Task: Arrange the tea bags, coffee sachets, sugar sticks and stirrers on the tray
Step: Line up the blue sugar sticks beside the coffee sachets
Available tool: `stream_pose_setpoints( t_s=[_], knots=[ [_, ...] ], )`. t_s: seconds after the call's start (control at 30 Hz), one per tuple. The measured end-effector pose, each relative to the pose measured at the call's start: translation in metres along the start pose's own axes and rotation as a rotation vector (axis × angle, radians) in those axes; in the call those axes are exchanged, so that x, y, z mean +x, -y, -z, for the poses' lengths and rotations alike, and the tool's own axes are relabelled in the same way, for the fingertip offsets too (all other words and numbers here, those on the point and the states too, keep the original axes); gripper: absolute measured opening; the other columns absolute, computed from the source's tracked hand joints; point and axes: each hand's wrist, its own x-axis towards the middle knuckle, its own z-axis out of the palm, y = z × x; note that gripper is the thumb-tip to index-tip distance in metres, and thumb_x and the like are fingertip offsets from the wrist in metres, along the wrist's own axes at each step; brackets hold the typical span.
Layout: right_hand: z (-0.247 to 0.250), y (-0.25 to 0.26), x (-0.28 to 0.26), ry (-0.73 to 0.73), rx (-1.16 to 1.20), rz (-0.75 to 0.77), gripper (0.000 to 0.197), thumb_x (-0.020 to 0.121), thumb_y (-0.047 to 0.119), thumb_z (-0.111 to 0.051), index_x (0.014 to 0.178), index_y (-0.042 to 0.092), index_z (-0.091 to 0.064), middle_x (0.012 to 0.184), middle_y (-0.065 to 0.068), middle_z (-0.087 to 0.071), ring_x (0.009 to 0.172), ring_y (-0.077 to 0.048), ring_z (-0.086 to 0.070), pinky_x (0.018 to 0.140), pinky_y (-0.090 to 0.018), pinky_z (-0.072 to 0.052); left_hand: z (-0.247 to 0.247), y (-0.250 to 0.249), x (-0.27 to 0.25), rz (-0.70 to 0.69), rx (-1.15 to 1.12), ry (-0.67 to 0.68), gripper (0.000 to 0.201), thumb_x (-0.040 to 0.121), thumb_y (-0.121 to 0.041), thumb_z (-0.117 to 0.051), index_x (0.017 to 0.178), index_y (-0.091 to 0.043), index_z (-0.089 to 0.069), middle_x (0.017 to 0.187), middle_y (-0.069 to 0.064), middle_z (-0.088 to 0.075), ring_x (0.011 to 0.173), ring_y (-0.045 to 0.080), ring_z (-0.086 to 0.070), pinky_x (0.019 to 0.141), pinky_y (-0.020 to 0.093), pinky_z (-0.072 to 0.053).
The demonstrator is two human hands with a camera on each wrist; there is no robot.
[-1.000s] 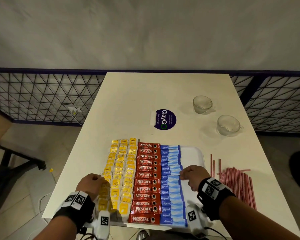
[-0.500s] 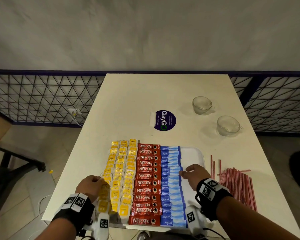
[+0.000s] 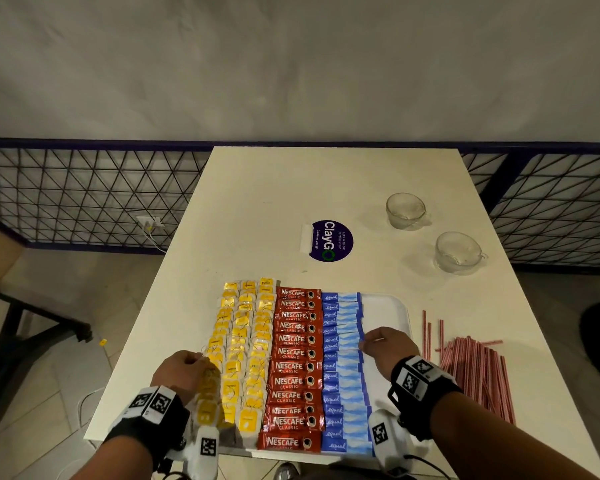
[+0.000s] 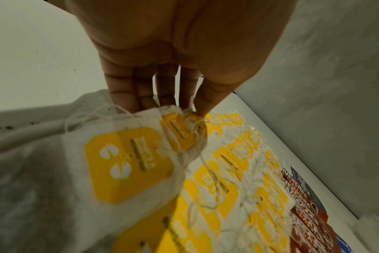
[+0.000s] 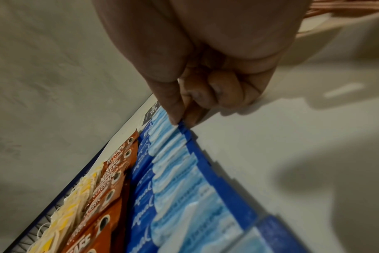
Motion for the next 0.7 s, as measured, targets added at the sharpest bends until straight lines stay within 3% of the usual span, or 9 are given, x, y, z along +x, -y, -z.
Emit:
stream_pose_setpoints(
  t_s=[0.47,0.53,0.63,0.7],
  knots=[
    [-0.005,-0.002,0.003,-0.024,0.010,-0.030,0.015,0.078,0.038,-0.075,0.078,0.030,-0.062,0.086,0.002,-0.070,0.080,-0.020,-0.063,0.072,-0.029,-0.049,0.000,0.005,0.003,0.012,0.019,0.015,0.007,0.089,-0.026,-0.065,0.089,-0.019,-0.065,0.090,0.011,-0.068,0.088,0.033,-0.066,0.083,0.045,-0.056],
    [-0.004,0.000,0.000,-0.031,0.013,-0.035,0.018,0.079,0.041,-0.074,0.081,0.028,-0.062,0.086,0.003,-0.069,0.079,-0.018,-0.062,0.069,-0.027,-0.048,0.001,0.006,0.002,0.012,0.020,0.032,0.009,0.088,-0.027,-0.064,0.090,-0.018,-0.066,0.090,0.011,-0.068,0.088,0.033,-0.066,0.083,0.045,-0.056],
    [0.004,0.008,-0.006,-0.044,-0.016,-0.026,0.028,0.081,0.051,-0.069,0.091,0.027,-0.061,0.090,0.005,-0.066,0.080,-0.017,-0.060,0.064,-0.026,-0.040,0.008,0.001,-0.003,0.006,0.042,0.008,0.016,0.088,-0.033,-0.062,0.091,-0.018,-0.068,0.092,0.010,-0.070,0.085,0.030,-0.064,0.081,0.036,-0.053],
    [0.010,0.014,-0.011,-0.082,-0.017,0.001,0.030,0.082,0.053,-0.066,0.095,0.027,-0.061,0.088,0.005,-0.065,0.081,-0.018,-0.059,0.066,-0.026,-0.040,0.020,-0.009,-0.010,-0.042,0.115,-0.094,0.019,0.089,-0.033,-0.060,0.090,-0.015,-0.068,0.094,0.011,-0.070,0.080,0.027,-0.058,0.075,0.029,-0.043]
  ],
)
